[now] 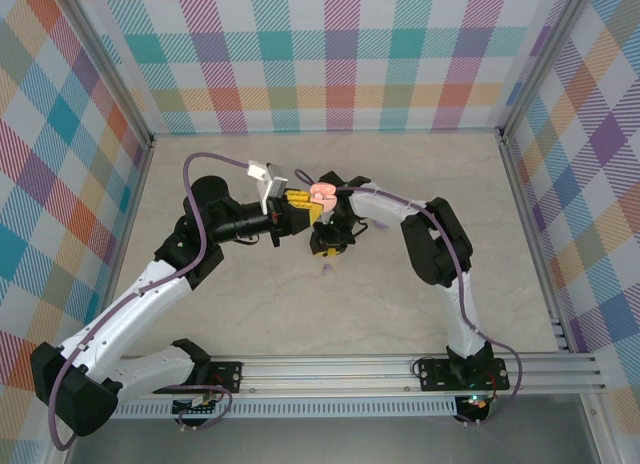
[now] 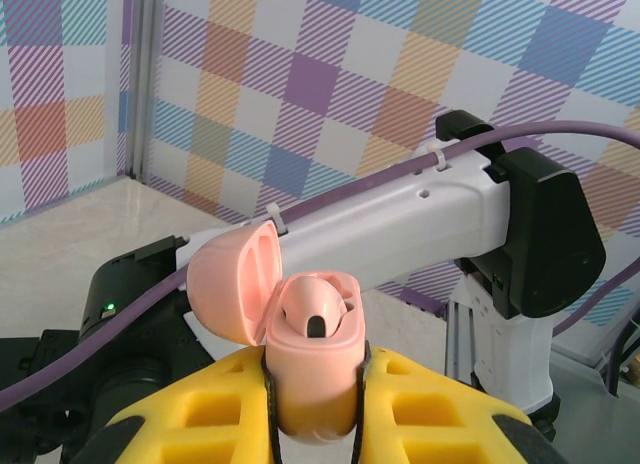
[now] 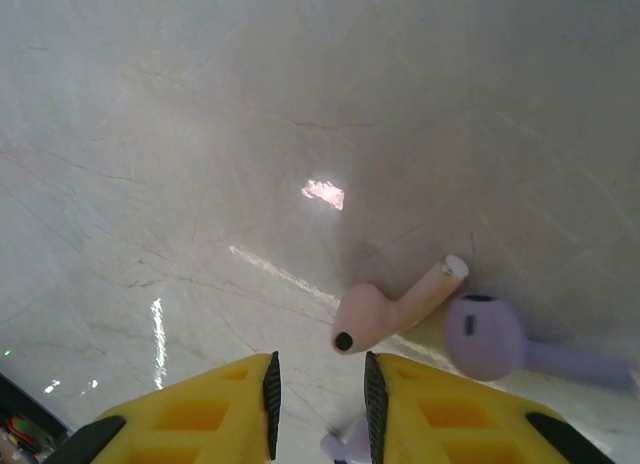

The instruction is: Insert wireless bluetooth earbuds into charging case

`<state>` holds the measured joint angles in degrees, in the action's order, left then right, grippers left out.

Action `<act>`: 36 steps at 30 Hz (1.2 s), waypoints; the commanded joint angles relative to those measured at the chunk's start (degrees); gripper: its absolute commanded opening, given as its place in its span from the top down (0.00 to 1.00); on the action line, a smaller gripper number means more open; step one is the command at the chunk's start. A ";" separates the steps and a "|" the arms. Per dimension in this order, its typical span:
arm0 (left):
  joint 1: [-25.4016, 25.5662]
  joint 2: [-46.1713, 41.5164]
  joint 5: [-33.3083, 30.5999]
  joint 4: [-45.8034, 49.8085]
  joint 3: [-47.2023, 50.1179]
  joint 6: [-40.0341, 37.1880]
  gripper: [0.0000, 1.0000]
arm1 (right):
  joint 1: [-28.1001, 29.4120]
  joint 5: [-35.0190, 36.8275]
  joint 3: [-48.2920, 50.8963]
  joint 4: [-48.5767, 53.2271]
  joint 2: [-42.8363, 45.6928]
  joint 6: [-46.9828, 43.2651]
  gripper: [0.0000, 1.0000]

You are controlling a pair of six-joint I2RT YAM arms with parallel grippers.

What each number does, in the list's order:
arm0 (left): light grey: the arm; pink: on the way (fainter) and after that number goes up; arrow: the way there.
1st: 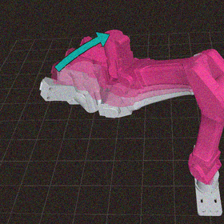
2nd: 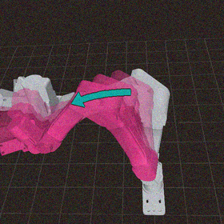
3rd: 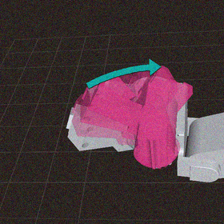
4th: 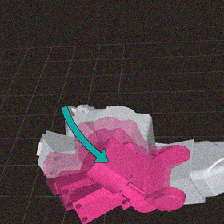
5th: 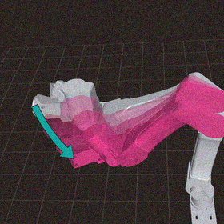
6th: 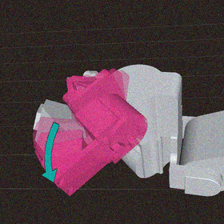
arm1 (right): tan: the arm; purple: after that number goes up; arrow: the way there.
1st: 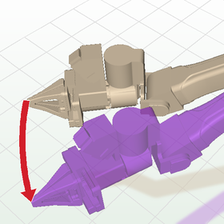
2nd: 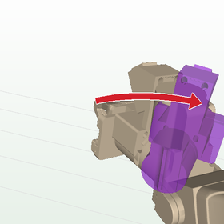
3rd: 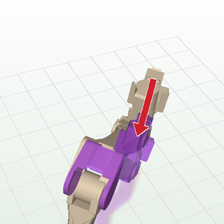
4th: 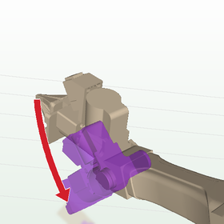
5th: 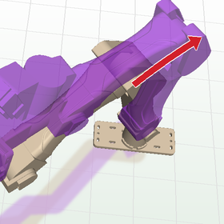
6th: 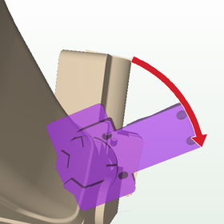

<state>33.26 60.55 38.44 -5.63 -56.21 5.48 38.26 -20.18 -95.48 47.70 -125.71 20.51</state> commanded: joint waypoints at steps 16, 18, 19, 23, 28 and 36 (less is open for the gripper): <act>0.51 -0.75 -0.01 0.57 -1.67 -0.64 0.97 | 0.59 3.26 -7.97 -2.39 -5.28 3.56 0.70; 0.51 -0.81 -0.03 0.87 -1.63 -0.82 0.97 | 0.59 3.32 -9.07 -2.49 -5.75 3.87 0.69; 0.45 -0.96 -0.12 0.96 -1.63 -0.82 0.97 | 0.59 3.25 -9.89 -2.44 -6.13 4.00 0.69; 0.54 -0.98 -0.20 0.93 -1.63 -0.91 0.97 | 0.59 2.35 -12.44 -1.74 -7.28 4.18 0.68; 0.49 -1.17 -0.29 1.15 -1.58 -1.08 0.97 | 0.59 2.40 -13.49 -0.76 -7.06 3.84 0.66; 0.49 -1.37 -0.38 1.23 -1.63 -1.23 0.97 | 0.65 4.05 -11.48 1.40 -4.01 1.20 0.67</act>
<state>33.26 60.55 38.26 -4.38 -56.21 5.04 38.37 -16.45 -107.57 47.00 -132.42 23.11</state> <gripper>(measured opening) 0.194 0.335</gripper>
